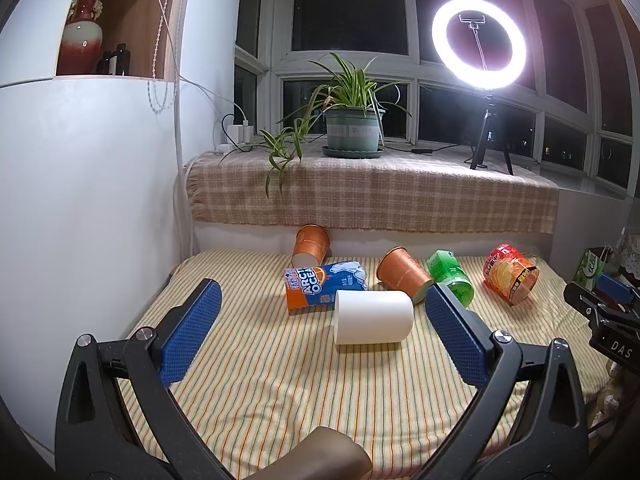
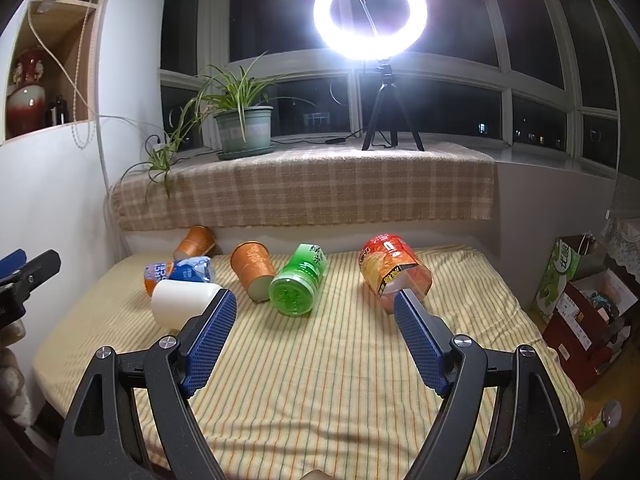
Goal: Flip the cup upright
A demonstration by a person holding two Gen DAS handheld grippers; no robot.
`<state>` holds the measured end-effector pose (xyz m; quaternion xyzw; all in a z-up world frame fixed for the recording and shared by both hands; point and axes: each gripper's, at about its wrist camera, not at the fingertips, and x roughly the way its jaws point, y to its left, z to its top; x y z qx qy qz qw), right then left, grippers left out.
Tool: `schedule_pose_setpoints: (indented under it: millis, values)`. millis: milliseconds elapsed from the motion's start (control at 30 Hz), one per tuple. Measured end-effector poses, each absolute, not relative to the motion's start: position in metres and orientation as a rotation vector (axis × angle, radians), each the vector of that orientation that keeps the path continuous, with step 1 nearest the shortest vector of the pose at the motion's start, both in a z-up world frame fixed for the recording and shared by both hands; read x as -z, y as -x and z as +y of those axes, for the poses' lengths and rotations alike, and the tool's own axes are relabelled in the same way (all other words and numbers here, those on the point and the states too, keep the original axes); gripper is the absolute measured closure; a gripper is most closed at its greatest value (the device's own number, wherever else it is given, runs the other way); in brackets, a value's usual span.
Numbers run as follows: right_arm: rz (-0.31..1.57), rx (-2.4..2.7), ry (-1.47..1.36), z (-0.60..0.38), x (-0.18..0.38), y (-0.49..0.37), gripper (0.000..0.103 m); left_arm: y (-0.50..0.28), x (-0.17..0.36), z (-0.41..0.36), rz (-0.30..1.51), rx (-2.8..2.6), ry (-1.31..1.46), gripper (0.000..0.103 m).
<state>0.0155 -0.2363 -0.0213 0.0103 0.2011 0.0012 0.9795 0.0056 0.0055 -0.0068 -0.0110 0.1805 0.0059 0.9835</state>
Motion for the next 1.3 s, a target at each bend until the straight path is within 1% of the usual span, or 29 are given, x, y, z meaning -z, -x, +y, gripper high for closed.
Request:
schedule_pose_setpoints:
  millis: [1300]
  values:
    - [0.401,-0.001,-0.011,-0.2343,0.0192,-0.0169,0.022,-0.0071,0.0002,0.0038,0.358,-0.012,0.019,0.0]
